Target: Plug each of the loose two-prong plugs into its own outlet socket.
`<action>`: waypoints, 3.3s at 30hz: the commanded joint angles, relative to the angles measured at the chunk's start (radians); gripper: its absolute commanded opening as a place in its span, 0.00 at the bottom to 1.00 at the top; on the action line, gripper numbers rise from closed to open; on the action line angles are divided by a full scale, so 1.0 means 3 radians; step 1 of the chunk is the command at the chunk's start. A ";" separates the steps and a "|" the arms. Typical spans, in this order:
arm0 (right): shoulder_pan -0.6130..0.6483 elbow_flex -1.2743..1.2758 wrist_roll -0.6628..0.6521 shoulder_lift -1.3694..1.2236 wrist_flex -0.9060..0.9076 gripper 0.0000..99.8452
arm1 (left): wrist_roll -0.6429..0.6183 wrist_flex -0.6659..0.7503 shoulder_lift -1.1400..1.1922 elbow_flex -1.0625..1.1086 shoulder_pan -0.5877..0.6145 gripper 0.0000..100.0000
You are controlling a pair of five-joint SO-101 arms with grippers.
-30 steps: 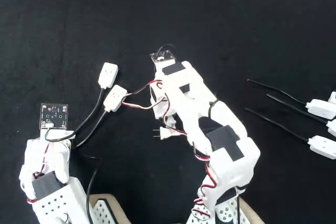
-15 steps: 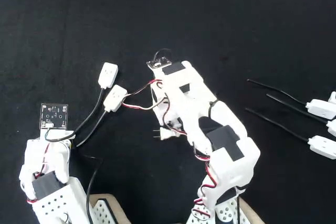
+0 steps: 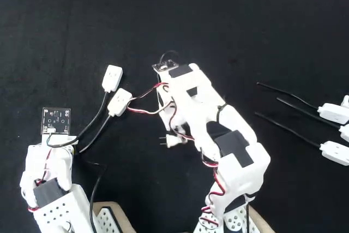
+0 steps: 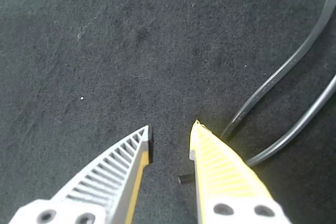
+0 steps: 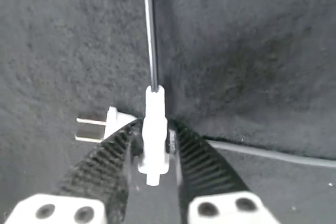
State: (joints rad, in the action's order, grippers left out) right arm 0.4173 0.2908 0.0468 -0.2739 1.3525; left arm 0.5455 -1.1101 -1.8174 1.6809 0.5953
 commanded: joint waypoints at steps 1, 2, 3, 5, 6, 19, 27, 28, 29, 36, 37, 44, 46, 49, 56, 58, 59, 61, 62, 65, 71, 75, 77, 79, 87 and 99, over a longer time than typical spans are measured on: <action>-0.0138 -0.0166 0.0107 0.0161 -0.0205 0.03 | -0.0026 0.0041 -0.0010 0.0059 -0.0003 0.13; -0.0164 -0.0166 0.0123 0.0161 -0.0251 0.03 | -0.0026 0.0041 -0.0010 0.0059 -0.0003 0.13; -0.0174 -0.0166 0.0118 0.0161 -0.0286 0.03 | -0.0026 0.0041 -0.0010 0.0059 -0.0003 0.13; -0.0164 -0.0166 0.0107 0.0161 -0.0297 0.03 | -0.0026 0.0041 -0.0010 0.0059 -0.0003 0.13; -0.0153 -0.0166 0.0107 0.0166 -0.0286 0.03 | -0.0026 0.0046 -0.0010 0.0059 -0.0003 0.13; 0.0174 0.1015 0.0020 0.1634 -0.1018 0.03 | -0.0031 0.0046 -0.0010 0.0059 -0.0008 0.13; 0.0286 0.2591 0.0046 0.3322 -0.2588 0.01 | -0.0031 0.0051 -0.0015 0.0059 -0.0330 0.13; 0.0373 0.2764 0.0066 0.3450 -0.2782 0.01 | -0.0031 0.0066 -0.0015 0.0059 -0.0401 0.13; 0.0486 0.2933 0.0143 0.3567 -0.2977 0.01 | -0.0026 0.0066 -0.0020 0.0059 -0.0494 0.13; 0.0992 0.3649 0.0839 0.4125 -0.3994 0.01 | -0.0143 0.0061 -0.0020 -0.0166 -0.1240 0.13; 0.1013 0.3705 0.0946 0.4181 -0.4071 0.01 | -0.0261 0.0061 -0.0020 -0.0192 -0.1450 0.14; 0.1166 0.4069 0.1125 0.4636 -0.4194 0.01 | -0.0706 0.0072 -0.0026 -0.0560 -0.2401 0.14; 0.1309 0.4207 0.1105 0.4815 -0.4194 0.01 | -0.0767 0.0077 -0.0026 -0.0708 -0.2565 0.14; 0.1478 0.4396 0.1105 0.5112 -0.4163 0.01 | -0.0956 0.0235 -0.0026 -0.0765 -0.2718 0.18; 0.1417 0.4427 0.1130 0.5920 -0.3514 0.01 | -0.1110 0.0322 -0.0026 -0.0765 -0.2770 0.20; 0.1391 0.4452 0.1135 0.6171 -0.3365 0.01 | -0.1115 0.0322 -0.0026 -0.0775 -0.2770 0.20; 0.1391 0.4468 0.1135 0.6288 -0.3314 0.01 | -0.1115 0.0317 -0.0026 -0.0770 -0.2775 0.20; 0.1391 0.4498 0.1135 0.6503 -0.3227 0.01 | -0.1120 0.0317 -0.0026 -0.0760 -0.2780 0.20; 0.1391 0.4524 0.1146 0.6580 -0.3207 0.01 | -0.1125 0.0317 -0.0026 -0.0760 -0.2780 0.20; 0.1406 0.4580 0.1248 0.6784 -0.3069 0.01 | -0.1253 0.0343 -0.0026 -0.0765 -0.2759 0.20; 0.1406 0.4478 0.1253 0.6815 -0.2752 0.01 | -0.1284 0.0353 -0.0026 -0.0780 -0.2662 0.20; 0.1406 0.4350 0.1253 0.6728 -0.2593 0.01 | -0.1478 0.0593 -0.0026 -0.0754 -0.2335 0.20; 0.1406 0.4283 0.1253 0.6662 -0.2532 0.01 | -0.1488 0.0655 -0.0026 -0.0739 -0.2212 0.20; 0.1406 0.4222 0.1253 0.6575 -0.2501 0.01 | -0.1483 0.0660 -0.0026 -0.0729 -0.2192 0.20; 0.1212 0.4023 0.1217 0.6181 -0.2521 0.01 | -0.1176 0.0317 -0.0026 -0.0724 -0.2202 0.20; 0.0169 0.2319 0.0501 0.4038 -0.1468 0.01 | -0.0511 -0.0169 0.0041 -0.1051 -0.1383 0.20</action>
State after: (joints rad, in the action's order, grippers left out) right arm 0.5171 1.1822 0.2662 1.1469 0.8201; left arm 0.4227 -1.1623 -1.8190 1.4645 0.1442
